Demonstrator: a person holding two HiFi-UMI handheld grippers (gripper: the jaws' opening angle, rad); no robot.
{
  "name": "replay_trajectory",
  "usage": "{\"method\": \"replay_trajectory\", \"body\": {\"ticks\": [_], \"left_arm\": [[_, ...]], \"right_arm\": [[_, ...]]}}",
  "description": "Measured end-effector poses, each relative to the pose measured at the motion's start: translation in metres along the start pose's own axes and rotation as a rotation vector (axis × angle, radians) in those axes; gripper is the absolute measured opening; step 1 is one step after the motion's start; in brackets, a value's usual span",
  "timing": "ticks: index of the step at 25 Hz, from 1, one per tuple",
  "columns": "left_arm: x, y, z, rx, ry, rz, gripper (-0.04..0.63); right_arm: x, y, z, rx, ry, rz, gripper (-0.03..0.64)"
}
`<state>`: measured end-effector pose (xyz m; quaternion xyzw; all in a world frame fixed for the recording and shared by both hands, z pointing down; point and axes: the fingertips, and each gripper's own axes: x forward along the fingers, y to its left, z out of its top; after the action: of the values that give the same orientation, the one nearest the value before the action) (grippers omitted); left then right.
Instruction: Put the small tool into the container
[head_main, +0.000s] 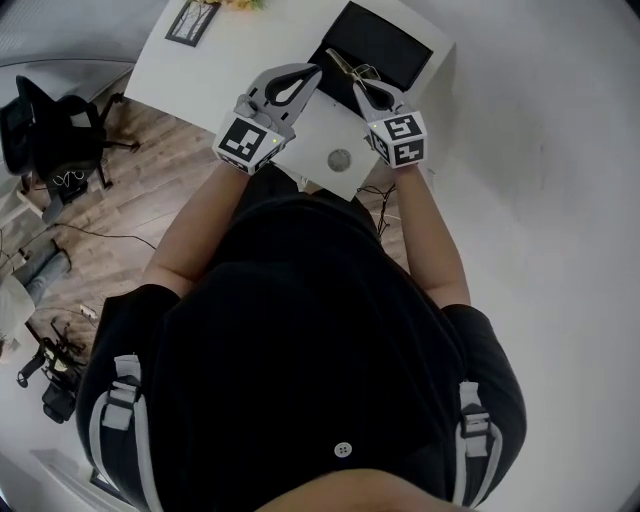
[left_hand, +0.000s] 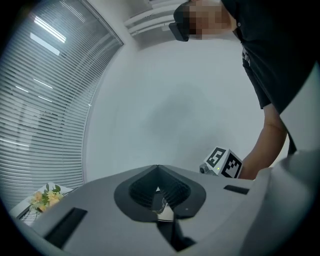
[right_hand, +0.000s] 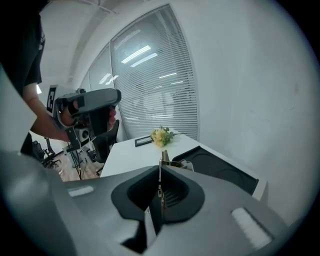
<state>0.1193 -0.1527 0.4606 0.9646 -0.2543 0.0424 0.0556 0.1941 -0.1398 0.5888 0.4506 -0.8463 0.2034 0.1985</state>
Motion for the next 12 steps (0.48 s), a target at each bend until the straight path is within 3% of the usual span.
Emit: {"method": "replay_trajectory", "body": {"ticks": [12], "left_arm": [[-0.011,0.010,-0.025,-0.028,0.017,0.055,0.008]], "right_arm": [[0.054,-0.011,-0.051,0.048,0.189,-0.037,0.018]]}}
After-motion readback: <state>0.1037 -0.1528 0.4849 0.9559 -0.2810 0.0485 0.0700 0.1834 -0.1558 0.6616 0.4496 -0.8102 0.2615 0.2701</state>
